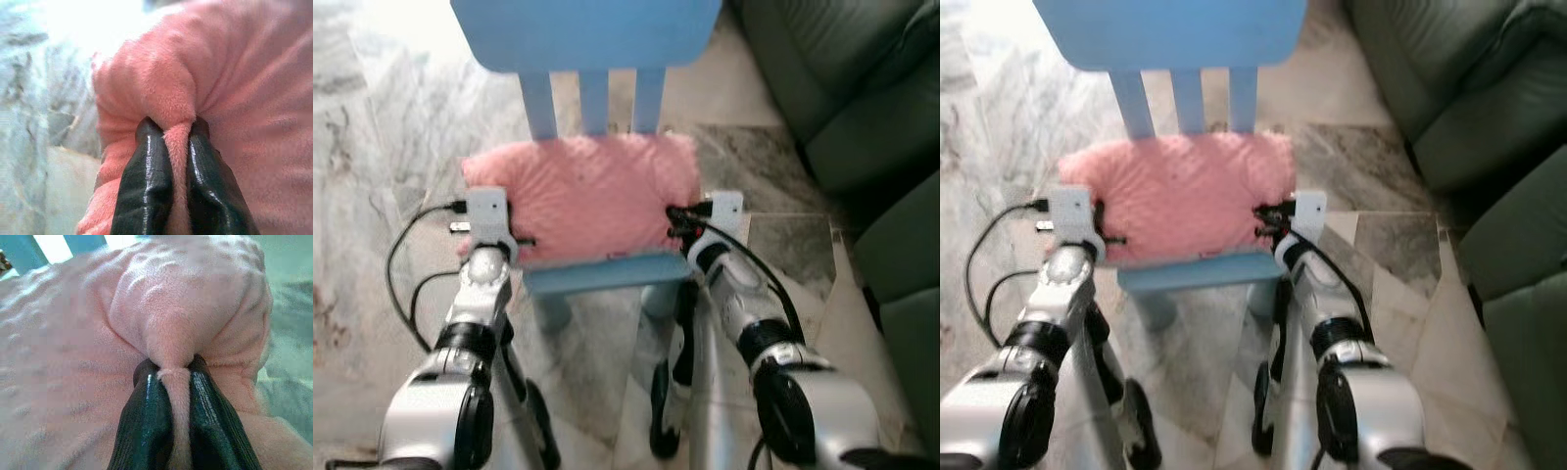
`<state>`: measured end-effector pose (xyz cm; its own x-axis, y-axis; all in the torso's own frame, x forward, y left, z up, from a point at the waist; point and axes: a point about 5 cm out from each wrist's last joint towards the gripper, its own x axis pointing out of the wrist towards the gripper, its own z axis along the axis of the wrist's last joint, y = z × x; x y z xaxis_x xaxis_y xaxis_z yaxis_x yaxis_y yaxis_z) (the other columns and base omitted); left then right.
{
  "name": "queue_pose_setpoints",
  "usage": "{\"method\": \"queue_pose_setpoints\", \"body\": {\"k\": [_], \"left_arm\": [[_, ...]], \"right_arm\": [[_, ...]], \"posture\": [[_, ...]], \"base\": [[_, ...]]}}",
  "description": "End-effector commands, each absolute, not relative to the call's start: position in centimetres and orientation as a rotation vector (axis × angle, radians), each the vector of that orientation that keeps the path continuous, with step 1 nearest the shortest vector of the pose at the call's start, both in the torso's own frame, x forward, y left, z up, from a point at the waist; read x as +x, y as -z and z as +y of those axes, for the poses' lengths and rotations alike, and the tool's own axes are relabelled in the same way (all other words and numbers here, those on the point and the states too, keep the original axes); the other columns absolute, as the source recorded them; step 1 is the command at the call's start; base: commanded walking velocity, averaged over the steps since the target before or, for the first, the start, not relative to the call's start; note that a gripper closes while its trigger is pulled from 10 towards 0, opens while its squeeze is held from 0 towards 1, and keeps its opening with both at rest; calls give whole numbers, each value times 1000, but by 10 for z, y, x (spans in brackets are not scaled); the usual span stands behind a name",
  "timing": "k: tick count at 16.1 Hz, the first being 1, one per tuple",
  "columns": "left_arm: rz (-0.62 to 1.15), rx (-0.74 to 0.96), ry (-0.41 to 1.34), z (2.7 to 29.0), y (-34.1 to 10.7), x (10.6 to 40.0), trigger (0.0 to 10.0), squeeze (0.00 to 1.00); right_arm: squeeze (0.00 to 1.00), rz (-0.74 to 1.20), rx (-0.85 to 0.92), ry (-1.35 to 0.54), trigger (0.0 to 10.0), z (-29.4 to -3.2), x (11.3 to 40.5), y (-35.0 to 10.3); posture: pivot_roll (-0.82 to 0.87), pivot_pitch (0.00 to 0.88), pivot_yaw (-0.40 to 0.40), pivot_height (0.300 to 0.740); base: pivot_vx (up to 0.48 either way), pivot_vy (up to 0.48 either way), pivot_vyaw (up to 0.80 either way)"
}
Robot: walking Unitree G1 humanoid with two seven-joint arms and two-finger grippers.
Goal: Move the pillow to the sofa
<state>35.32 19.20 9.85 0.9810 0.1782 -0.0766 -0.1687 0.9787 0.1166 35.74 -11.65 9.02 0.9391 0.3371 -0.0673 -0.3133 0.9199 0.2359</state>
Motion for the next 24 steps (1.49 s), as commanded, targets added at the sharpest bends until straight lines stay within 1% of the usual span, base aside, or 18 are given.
{"method": "queue_pose_setpoints", "body": {"k": [1,3,6,7,9,10,12,14,15,16,17,18,19,20,21,22,23,24], "left_arm": [[40,136,-196,197,-104,349,0,0],[4,143,-199,198,-106,341,0,0],[-69,164,-205,198,-114,324,0,0],[-118,200,-167,192,-119,307,0,0],[-133,217,-152,189,-120,295,0,0],[-133,217,-152,189,-120,295,0,0],[-120,243,-122,181,-111,271,0,0],[-101,242,-106,179,-107,265,0,0],[-73,260,-58,174,-100,253,0,0],[-61,264,-50,174,-97,251,0,0],[-44,271,-41,172,-94,249,0,0],[-44,273,-38,172,-94,249,0,0],[-41,275,-35,170,-91,252,0,0],[-35,273,-28,168,-89,254,0,0],[-33,273,-25,167,-88,255,2078,0],[-25,278,-12,165,-87,257,9569,0],[-21,279,-10,164,-86,258,10000,0],[-12,279,-4,162,-84,260,10000,0]], "right_arm": [[0,79,206,-344,0,-121,355,-90],[0,62,192,-345,0,-124,351,-88],[0,6,107,-352,0,-130,340,-85],[0,-51,46,-356,0,-134,327,-85],[0,-73,14,-353,0,-138,316,-82],[0,-73,14,-353,0,-138,316,-82],[0,-80,-20,-293,0,-146,295,-74],[0,-85,-35,-271,0,-148,290,-74],[0,-92,-33,-230,0,-150,274,-75],[0,-91,-37,-216,0,-151,270,-74],[0,-67,-30,-200,471,-155,261,-70],[0,-62,-26,-203,471,-156,259,-69],[0,-53,-5,-186,10000,-158,260,-68],[0,-50,11,-171,10000,-159,263,-69],[0,-49,16,-169,10000,-158,265,-69],[0,-45,17,-168,10000,-157,267,-71],[0,-44,22,-170,10000,-156,268,-72],[0,-41,27,-173,10000,-156,269,-72]], "posture": [[37,79,-56,445],[42,64,-55,445],[58,18,-50,445],[65,0,-43,445],[68,0,-39,445],[68,0,-39,445],[75,0,-35,445],[74,0,-33,445],[80,0,-32,445],[77,0,-30,445],[75,0,-29,445],[75,0,-29,445],[69,0,-27,449],[63,0,-22,458],[63,0,-22,463],[56,0,-18,472],[53,0,-16,477],[52,0,-16,486]], "base": [[0,0,0],[0,0,0],[0,0,0],[0,0,0],[0,0,0],[0,0,0],[0,0,0],[0,0,0],[0,0,0],[0,0,0],[0,0,0],[0,0,0],[0,0,0],[0,0,0],[0,0,0],[0,0,0],[0,0,0],[0,0,0]]}}
